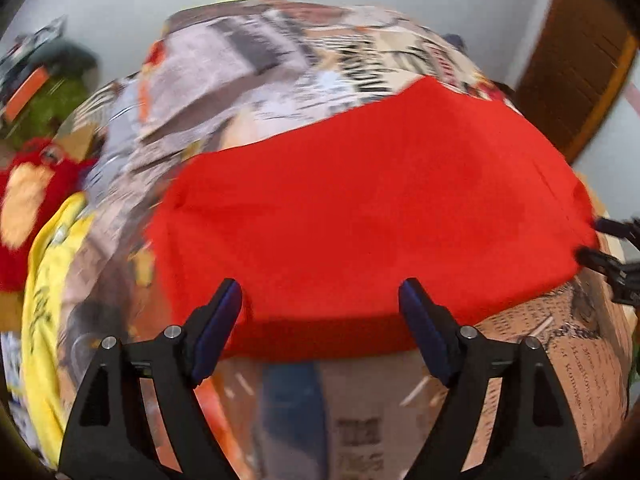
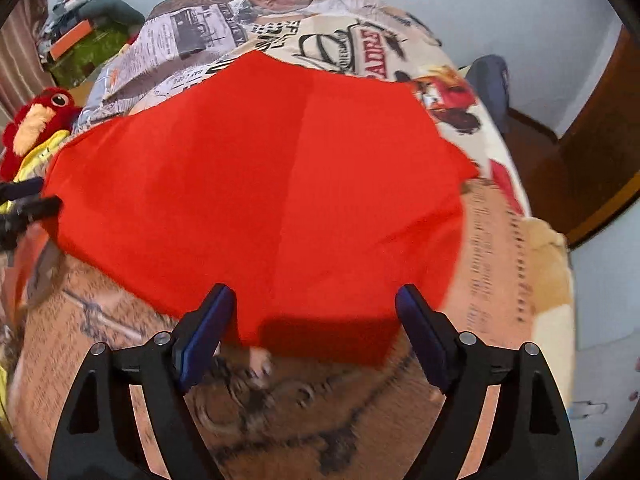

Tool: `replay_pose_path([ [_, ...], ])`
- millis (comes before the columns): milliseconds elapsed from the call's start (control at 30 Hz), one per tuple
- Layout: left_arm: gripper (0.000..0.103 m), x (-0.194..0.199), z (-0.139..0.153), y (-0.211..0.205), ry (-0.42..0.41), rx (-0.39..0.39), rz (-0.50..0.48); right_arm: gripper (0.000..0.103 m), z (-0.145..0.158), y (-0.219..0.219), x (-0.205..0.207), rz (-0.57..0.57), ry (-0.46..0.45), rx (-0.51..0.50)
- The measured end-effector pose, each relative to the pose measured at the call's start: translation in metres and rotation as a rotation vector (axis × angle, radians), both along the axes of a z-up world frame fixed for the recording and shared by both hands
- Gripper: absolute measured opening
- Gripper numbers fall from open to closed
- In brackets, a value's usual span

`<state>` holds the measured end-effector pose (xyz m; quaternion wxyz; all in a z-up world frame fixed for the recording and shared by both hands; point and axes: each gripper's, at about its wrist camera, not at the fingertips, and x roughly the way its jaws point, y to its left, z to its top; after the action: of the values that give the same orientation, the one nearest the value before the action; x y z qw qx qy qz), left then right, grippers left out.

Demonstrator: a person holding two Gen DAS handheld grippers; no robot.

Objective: Fold large clothes

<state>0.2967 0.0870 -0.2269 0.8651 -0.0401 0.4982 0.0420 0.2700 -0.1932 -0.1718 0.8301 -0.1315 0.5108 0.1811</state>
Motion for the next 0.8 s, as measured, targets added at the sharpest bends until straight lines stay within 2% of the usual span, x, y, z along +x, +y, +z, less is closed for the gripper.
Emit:
replay_pose_path([
  [200,0.081,-0.028,0.021,0.047,-0.057,0.023,0.192,0.082,0.028,-0.008,-0.014,-0.019,-0.054,0.037],
  [367,0.081,-0.058,0.048,0.078,-0.140,-0.061,0.296,0.082,0.058,0.002,-0.025,0.004,-0.143,0.064],
  [433,0.081,-0.066,0.052,0.087,-0.156,-0.122,0.322,0.082,0.068,0.009,-0.026,0.018,-0.179,0.078],
  [533,0.081,-0.075,0.047,0.095,-0.147,-0.270,0.341,0.082,0.076,0.020,-0.028,0.036,-0.211,0.104],
  [633,0.081,-0.073,0.028,0.096,-0.100,-0.432,0.328,0.082,0.075,0.033,-0.025,0.053,-0.217,0.119],
  [800,0.081,-0.059,-0.020,0.094,-0.004,-0.686,0.324,0.082,0.062,0.054,-0.019,0.082,-0.195,0.115],
])
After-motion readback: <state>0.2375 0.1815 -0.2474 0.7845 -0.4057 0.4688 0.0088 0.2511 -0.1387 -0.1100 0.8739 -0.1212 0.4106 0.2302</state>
